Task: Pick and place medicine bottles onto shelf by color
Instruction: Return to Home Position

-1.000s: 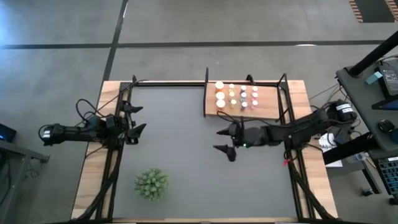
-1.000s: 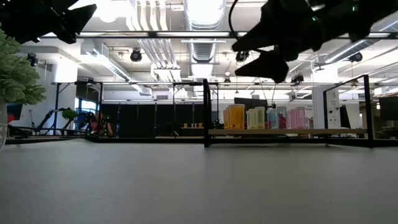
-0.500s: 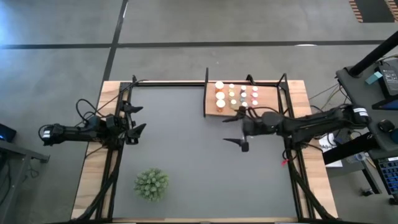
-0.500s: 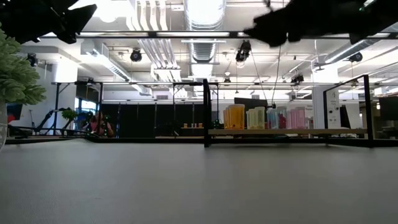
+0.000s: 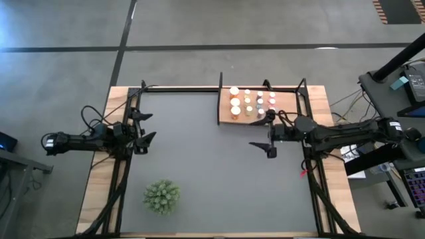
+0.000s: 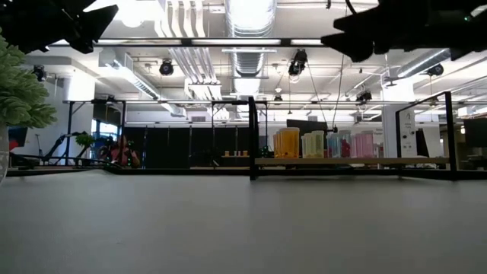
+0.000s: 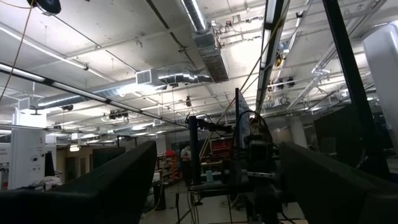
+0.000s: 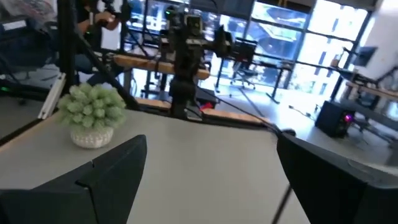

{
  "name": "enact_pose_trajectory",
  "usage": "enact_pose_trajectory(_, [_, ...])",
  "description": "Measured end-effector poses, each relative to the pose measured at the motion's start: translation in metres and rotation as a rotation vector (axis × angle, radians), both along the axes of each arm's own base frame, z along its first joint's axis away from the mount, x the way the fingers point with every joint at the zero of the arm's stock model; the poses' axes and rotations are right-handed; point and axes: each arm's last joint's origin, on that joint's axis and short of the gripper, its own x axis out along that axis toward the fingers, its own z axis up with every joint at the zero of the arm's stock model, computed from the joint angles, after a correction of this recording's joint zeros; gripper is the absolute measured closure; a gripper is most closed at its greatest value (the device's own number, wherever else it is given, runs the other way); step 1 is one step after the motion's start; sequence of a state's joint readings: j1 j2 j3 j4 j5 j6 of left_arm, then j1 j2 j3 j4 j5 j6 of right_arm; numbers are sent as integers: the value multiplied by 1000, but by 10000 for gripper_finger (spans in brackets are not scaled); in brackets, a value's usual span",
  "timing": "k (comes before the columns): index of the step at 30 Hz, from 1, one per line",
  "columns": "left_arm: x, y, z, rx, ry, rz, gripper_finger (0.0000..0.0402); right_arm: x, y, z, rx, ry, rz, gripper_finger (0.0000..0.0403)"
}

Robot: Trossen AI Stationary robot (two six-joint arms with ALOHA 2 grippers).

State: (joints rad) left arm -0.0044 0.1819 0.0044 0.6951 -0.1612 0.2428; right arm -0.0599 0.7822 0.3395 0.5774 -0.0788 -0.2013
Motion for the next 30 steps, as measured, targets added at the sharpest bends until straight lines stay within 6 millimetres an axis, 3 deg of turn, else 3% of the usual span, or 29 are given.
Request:
enact_pose_trajectory(6, [0,0,0,0,0,0,79,-21,-2,-16,50,-15,-103,53])
enact_pose_trajectory(17, [0,0,0,0,1,0,79,-51,-1,-37,23,-79,-141,53])
enact_pose_trajectory(30, [0,0,0,0,0,0,79,-80,-2,-38,31,-261,-199,53])
